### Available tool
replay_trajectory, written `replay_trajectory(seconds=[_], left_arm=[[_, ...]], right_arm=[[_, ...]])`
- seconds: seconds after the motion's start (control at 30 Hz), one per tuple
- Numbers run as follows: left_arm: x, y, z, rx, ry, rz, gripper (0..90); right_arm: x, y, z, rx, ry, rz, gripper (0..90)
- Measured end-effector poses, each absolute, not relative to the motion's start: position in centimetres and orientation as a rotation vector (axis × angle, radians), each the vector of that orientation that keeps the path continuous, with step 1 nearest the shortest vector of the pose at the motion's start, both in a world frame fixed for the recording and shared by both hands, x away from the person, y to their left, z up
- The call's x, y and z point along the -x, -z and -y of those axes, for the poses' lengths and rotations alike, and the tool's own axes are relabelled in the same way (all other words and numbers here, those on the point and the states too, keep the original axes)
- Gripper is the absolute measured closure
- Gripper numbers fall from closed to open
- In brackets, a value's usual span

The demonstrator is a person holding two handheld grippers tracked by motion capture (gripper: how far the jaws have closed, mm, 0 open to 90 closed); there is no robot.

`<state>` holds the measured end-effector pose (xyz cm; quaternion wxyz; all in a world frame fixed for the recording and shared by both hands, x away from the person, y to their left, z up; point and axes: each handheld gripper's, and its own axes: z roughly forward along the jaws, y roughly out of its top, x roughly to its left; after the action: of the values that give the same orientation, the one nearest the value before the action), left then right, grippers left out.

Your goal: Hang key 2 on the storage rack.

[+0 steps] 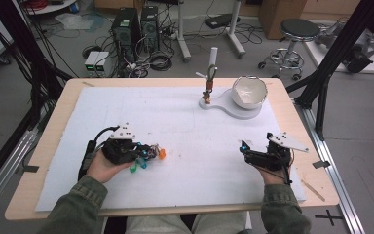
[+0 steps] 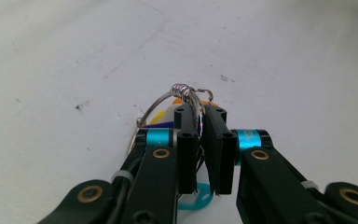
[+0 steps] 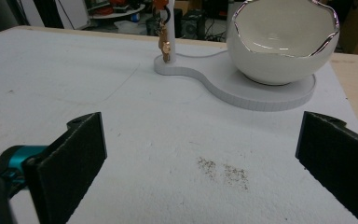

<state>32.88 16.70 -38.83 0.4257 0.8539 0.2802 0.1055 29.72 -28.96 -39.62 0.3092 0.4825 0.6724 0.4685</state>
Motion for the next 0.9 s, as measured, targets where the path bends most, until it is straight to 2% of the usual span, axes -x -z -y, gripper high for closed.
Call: replay_trajectory(seconds=[0.9], left_arm=[[-35.7, 34.4, -16.1, -2.060, -0.213, -0.737, 83.2]], right_arm=[[-29.6, 39.5, 29.4, -1.287, -1.260, -1.747, 0.9]])
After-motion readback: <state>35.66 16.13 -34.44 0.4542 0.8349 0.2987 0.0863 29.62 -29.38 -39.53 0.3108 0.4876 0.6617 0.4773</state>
